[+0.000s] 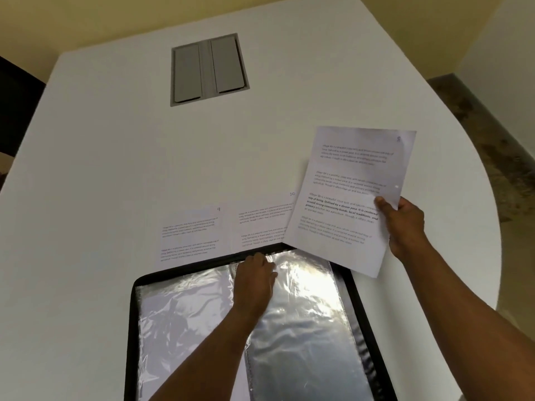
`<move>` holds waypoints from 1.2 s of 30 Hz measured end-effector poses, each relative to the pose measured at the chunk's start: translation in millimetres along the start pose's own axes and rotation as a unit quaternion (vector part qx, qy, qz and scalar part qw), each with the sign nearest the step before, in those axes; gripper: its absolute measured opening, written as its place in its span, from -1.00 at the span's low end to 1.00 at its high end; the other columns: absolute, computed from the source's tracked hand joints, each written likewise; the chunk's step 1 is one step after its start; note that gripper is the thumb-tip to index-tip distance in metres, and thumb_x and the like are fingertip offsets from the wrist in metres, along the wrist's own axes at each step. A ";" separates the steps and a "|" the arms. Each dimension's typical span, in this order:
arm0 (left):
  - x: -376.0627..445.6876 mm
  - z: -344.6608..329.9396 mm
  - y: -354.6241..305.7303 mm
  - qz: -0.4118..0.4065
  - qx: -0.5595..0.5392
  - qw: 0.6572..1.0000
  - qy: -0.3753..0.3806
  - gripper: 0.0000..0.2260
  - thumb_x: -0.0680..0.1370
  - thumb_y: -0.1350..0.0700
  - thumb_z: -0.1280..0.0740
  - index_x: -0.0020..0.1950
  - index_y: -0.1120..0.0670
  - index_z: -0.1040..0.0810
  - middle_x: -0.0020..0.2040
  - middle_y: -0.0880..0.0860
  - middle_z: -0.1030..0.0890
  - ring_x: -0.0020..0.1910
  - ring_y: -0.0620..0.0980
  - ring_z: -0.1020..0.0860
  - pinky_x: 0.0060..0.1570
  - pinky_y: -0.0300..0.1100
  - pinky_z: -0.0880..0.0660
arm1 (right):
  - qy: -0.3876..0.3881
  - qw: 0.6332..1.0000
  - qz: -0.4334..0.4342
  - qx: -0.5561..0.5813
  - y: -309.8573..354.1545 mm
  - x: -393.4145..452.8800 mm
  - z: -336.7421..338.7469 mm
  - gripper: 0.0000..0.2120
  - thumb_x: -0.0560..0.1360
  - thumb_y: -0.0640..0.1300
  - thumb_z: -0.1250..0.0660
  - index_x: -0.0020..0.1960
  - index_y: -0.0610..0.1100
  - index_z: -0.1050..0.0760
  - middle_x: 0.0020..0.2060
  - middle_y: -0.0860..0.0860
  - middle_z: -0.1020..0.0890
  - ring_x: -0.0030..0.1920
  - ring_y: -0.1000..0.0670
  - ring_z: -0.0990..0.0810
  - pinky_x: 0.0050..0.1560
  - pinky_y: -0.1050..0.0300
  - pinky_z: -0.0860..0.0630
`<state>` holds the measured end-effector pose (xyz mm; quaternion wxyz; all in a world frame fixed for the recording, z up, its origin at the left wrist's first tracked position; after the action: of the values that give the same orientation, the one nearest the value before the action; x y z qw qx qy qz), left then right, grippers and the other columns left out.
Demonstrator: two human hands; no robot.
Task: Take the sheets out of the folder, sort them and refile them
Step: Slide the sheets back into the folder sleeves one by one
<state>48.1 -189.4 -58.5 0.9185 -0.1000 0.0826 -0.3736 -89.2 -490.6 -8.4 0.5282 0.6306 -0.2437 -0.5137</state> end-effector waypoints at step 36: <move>32.2 24.0 -0.7 0.039 -0.181 0.973 0.136 -0.86 0.53 0.07 -0.37 0.04 0.00 -0.69 -0.04 -0.09 -0.69 -0.07 -0.15 -0.60 0.00 -0.22 -0.51 | -0.009 0.975 -0.093 0.201 -20.6 7.1 -14.3 -0.73 0.55 -0.25 -0.36 0.23 -0.08 -0.53 0.16 -0.08 -0.64 0.13 -0.10 -0.64 0.21 -0.20 -0.53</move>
<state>75.8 -209.6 -37.6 0.8791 -0.2097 0.2769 -0.3264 -78.6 -484.0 -31.3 0.3385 0.7389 -0.2874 -0.5068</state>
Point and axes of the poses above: each hand's wrist, its own x-axis towards the middle knuckle, its own z-axis out of the back of the hand, y = z × x, the point moved 8 cm from there along x, towards the middle knuckle
